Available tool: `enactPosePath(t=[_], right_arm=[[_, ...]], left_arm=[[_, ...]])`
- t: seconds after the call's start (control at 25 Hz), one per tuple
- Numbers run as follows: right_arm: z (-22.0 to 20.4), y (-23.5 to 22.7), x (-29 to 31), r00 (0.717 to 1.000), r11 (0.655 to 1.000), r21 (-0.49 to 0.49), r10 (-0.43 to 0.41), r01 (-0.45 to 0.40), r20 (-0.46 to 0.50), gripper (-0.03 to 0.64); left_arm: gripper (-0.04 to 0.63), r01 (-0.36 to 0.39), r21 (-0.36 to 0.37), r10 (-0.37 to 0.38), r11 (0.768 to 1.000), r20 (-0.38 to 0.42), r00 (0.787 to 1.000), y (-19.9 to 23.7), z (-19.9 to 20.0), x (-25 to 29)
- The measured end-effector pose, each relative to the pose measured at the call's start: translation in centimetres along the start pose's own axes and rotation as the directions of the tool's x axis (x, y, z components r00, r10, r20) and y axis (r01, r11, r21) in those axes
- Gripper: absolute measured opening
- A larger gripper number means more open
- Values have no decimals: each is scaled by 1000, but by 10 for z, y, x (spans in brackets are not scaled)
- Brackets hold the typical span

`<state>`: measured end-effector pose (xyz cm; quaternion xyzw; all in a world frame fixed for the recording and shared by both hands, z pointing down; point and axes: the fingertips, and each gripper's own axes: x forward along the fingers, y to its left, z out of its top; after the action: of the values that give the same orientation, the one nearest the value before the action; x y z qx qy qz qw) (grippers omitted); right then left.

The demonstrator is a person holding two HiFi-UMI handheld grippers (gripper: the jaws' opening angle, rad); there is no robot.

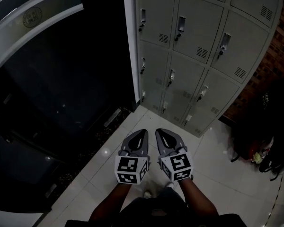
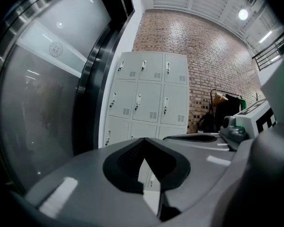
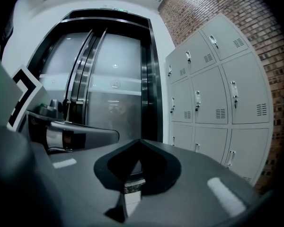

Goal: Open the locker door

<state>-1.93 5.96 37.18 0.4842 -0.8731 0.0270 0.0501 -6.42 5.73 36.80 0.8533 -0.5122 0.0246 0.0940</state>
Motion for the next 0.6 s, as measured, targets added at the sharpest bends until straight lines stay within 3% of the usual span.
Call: enactPosePath(t=[0.2, 0.6], right_arm=[[-5, -20, 23, 1000, 1000, 4, 8, -8, 6, 0], [9, -89, 112, 997, 997, 12, 71, -71, 25, 0]], left_arm=[[5, 0, 5, 0, 1000, -6, 1000, 8, -2, 32], [5, -69, -3, 69, 998, -8, 998, 46, 11, 130]])
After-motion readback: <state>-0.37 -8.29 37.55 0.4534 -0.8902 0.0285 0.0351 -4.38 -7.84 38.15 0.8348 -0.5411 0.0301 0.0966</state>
